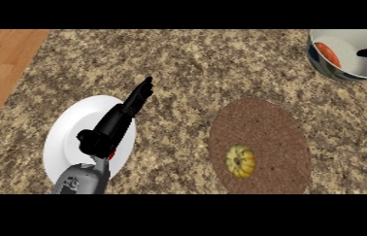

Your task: Pick the sweet potato from the placemat and place it in the bowl

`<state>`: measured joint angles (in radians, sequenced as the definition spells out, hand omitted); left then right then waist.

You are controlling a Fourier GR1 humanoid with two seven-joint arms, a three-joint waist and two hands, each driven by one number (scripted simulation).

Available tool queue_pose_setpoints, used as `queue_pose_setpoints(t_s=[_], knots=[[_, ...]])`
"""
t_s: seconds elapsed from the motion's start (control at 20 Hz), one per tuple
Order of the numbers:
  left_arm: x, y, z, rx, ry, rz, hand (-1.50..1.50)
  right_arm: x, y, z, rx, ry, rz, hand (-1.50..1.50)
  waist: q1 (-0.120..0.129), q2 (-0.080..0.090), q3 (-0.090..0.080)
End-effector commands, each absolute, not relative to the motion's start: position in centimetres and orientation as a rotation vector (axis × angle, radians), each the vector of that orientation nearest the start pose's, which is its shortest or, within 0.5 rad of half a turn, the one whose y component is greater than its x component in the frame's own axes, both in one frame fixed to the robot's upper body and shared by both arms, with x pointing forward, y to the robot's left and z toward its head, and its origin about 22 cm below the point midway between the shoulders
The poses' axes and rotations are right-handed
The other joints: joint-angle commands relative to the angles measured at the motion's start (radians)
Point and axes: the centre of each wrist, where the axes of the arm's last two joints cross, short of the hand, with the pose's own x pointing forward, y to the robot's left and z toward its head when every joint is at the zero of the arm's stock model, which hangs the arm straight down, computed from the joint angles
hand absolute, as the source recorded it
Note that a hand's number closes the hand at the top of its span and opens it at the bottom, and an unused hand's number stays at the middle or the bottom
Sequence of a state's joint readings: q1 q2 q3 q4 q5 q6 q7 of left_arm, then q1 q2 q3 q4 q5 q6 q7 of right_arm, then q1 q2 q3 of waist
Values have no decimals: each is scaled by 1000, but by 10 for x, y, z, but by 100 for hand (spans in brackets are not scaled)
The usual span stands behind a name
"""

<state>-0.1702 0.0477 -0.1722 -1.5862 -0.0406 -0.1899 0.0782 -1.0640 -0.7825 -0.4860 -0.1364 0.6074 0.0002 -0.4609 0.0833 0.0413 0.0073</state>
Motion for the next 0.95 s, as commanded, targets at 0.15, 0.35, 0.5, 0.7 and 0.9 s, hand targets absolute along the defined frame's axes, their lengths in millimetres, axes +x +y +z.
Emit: queue_pose_setpoints(t_s=[0.15,0.35,0.5,0.7,0.9], knots=[[272,193,41,-213,-1621,-429,0,357,-516,175,-806,-1584,125,-150,-4,3,2],[274,188,48,-223,-1643,-432,0,333,-537,161,-828,-1612,24,-150,-10,9,6],[266,193,42,-214,-1621,-428,0,311,-559,171,-796,-1627,-14,-150,-10,3,7],[272,186,41,-217,-1631,-428,0,293,-574,172,-767,-1622,2,-150,-21,9,8],[266,188,44,-228,-1645,-416,0,273,-587,166,-737,-1624,20,-150,-10,5,10]])
